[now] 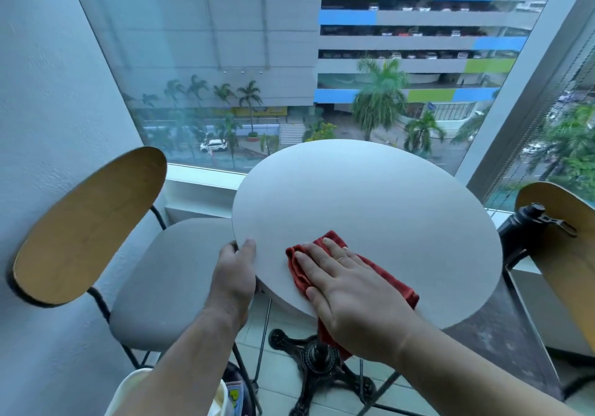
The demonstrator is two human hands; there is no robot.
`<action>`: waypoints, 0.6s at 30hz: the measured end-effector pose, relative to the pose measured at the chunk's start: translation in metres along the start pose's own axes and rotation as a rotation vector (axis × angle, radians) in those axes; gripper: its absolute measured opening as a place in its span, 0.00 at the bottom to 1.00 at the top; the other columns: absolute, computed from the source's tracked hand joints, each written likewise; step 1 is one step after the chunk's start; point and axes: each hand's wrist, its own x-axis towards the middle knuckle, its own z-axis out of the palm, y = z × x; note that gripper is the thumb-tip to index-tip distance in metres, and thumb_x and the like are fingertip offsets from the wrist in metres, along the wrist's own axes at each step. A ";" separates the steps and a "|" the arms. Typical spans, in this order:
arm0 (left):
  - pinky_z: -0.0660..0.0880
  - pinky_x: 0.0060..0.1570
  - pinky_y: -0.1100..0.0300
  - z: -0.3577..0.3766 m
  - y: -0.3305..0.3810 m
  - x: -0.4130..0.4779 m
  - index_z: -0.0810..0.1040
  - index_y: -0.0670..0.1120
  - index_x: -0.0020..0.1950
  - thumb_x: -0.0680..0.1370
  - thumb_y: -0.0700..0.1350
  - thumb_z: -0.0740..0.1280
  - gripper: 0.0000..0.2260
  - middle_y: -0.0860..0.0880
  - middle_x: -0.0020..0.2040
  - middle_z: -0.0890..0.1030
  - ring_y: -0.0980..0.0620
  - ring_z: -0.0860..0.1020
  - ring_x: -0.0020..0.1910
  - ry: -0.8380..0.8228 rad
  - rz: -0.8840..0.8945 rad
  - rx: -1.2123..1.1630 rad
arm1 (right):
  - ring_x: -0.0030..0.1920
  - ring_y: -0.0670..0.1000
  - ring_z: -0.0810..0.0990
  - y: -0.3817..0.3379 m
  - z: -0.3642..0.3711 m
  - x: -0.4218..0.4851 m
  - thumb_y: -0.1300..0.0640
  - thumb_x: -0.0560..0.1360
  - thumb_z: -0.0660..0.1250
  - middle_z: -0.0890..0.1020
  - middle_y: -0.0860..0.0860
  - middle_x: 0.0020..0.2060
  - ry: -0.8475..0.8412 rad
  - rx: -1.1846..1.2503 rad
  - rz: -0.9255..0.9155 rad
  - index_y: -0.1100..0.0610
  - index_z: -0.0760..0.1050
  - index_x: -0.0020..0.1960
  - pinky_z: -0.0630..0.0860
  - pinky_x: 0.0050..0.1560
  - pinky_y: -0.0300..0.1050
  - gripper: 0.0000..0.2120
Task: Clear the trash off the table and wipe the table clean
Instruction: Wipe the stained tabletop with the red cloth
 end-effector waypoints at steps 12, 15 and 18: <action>0.73 0.33 0.56 -0.026 0.006 0.004 0.81 0.41 0.59 0.85 0.43 0.58 0.13 0.45 0.40 0.81 0.47 0.77 0.33 -0.199 -0.091 0.010 | 0.80 0.37 0.31 0.000 -0.002 0.009 0.37 0.82 0.34 0.41 0.35 0.83 -0.107 -0.061 -0.130 0.38 0.41 0.84 0.33 0.80 0.38 0.30; 0.74 0.34 0.55 -0.031 0.008 0.006 0.80 0.37 0.60 0.83 0.42 0.58 0.15 0.44 0.41 0.82 0.48 0.78 0.32 -0.240 -0.101 -0.008 | 0.83 0.42 0.36 -0.017 0.000 0.048 0.35 0.83 0.35 0.43 0.39 0.84 -0.072 -0.025 -0.084 0.40 0.42 0.85 0.33 0.79 0.39 0.31; 0.75 0.41 0.49 -0.038 0.008 0.011 0.80 0.34 0.60 0.79 0.47 0.60 0.20 0.38 0.45 0.81 0.43 0.77 0.38 -0.266 -0.113 -0.079 | 0.84 0.47 0.41 -0.036 0.008 0.086 0.36 0.81 0.36 0.47 0.44 0.85 -0.012 -0.038 -0.091 0.43 0.45 0.85 0.37 0.82 0.45 0.34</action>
